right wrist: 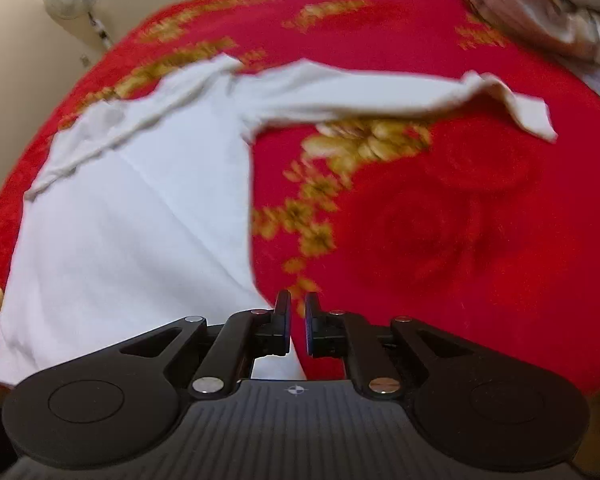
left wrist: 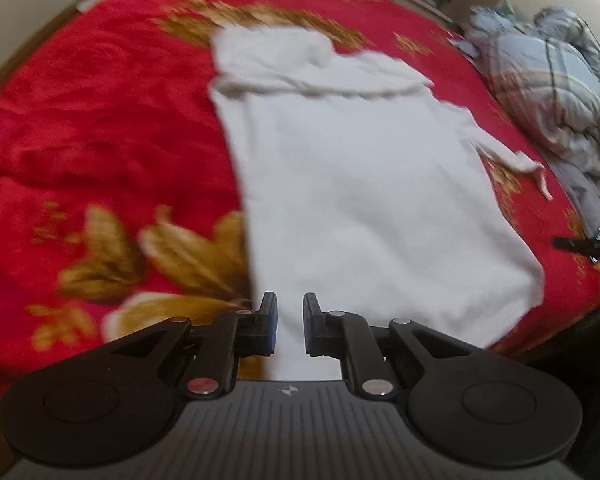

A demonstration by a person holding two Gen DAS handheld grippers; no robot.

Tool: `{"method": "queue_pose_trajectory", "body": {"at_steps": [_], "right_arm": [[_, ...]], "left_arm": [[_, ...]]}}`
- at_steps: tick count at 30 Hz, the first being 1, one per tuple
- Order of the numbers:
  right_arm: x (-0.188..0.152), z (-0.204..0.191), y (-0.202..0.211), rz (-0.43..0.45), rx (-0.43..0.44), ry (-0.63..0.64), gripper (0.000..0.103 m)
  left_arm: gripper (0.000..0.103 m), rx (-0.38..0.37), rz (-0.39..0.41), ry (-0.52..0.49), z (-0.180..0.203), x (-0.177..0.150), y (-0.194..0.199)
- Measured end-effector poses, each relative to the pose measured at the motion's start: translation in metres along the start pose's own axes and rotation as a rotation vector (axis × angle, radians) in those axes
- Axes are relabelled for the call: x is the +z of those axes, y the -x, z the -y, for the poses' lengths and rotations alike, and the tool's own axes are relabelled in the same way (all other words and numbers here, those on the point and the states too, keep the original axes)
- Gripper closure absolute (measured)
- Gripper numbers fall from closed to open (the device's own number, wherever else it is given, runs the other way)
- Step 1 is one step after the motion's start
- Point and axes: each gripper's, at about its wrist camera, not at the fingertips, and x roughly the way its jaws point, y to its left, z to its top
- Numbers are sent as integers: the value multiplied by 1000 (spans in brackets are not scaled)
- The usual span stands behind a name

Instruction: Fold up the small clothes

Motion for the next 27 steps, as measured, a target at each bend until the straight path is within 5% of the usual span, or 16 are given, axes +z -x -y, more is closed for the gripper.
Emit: {"method": "queue_pose_trajectory", "body": {"at_steps": [4, 5, 7, 8, 13, 20, 25, 27], "right_arm": [[-7, -20, -33, -46, 117, 33, 80], [-10, -25, -46, -95, 112, 41, 80], [-22, -25, -75, -238, 12, 55, 80], [-27, -24, -79, -261, -16, 69, 82], [-2, -29, -45, -124, 28, 62, 80], [89, -57, -15, 159, 112, 72, 76], [121, -70, -29, 390, 68, 152, 69], [122, -68, -46, 384, -18, 179, 69]], "left_arm": [[83, 3, -76, -93, 21, 1, -28], [71, 32, -122, -103, 20, -1, -40], [72, 142, -250, -121, 16, -11, -63], [71, 169, -251, -125, 15, -12, -64], [71, 159, -70, -135, 27, 11, -43], [71, 150, 259, -245, 98, 91, -38], [71, 123, 337, -194, 143, 166, -86], [71, 127, 344, -191, 165, 196, -118]]}}
